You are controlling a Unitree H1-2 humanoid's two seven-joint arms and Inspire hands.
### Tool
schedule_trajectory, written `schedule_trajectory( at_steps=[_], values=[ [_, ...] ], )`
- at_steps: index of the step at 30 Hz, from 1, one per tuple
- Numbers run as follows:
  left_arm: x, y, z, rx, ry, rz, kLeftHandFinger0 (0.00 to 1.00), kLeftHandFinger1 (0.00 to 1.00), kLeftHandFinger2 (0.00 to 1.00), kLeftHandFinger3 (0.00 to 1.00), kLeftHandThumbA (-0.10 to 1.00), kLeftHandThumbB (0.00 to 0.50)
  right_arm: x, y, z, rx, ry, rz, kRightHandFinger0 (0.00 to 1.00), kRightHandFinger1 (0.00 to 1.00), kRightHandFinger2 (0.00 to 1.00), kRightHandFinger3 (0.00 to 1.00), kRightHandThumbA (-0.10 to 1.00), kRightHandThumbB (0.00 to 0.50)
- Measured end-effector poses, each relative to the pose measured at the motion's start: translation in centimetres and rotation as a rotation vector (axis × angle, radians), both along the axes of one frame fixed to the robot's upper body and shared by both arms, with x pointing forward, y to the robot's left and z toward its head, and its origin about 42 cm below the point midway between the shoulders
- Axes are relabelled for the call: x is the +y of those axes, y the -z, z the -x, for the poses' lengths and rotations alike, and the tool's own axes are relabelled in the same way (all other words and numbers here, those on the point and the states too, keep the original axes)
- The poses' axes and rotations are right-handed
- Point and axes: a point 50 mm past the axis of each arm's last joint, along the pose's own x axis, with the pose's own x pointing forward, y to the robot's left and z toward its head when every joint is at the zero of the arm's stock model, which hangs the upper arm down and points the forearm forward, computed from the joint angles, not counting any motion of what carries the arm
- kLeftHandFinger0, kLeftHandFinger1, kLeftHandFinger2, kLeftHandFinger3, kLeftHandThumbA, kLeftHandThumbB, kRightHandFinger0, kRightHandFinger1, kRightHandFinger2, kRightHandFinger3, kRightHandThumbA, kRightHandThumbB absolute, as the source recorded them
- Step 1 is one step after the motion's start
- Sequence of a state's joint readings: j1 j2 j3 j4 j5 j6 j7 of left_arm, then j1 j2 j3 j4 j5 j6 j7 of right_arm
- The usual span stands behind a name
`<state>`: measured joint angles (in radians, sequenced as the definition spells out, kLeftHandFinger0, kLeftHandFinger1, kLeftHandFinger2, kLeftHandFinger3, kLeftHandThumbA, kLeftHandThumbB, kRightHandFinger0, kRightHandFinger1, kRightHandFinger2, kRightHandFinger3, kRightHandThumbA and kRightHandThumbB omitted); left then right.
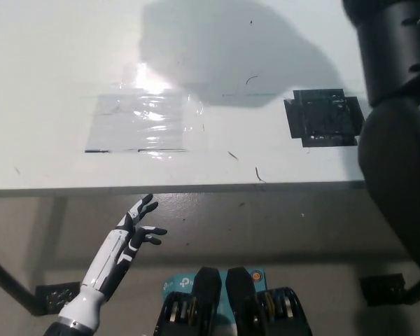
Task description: Use the right hand to pick up a small rectangular container and put it into a plastic bag and lift the bag
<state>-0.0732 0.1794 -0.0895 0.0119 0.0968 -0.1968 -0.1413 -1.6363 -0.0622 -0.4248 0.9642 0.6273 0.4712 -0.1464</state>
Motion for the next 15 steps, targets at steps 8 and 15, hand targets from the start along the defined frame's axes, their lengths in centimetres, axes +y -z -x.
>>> schedule_trajectory(
  at_steps=[8,15],
  values=[
    [0.0,0.0,0.0,-0.002,0.001,-0.001,0.65,0.68,0.95,1.0,1.0,0.064,-0.7,-6.7,2.4,-0.104,-0.004,-0.095,0.0,0.13,0.65,1.0,-0.1,0.07],
    [-0.2,-0.1,-0.1,-0.008,0.006,-0.005,0.66,0.69,0.95,1.0,1.0,0.059,-0.3,-10.3,4.9,-0.172,-0.014,-0.131,0.0,0.12,0.65,0.8,-0.1,0.028]
  ],
)
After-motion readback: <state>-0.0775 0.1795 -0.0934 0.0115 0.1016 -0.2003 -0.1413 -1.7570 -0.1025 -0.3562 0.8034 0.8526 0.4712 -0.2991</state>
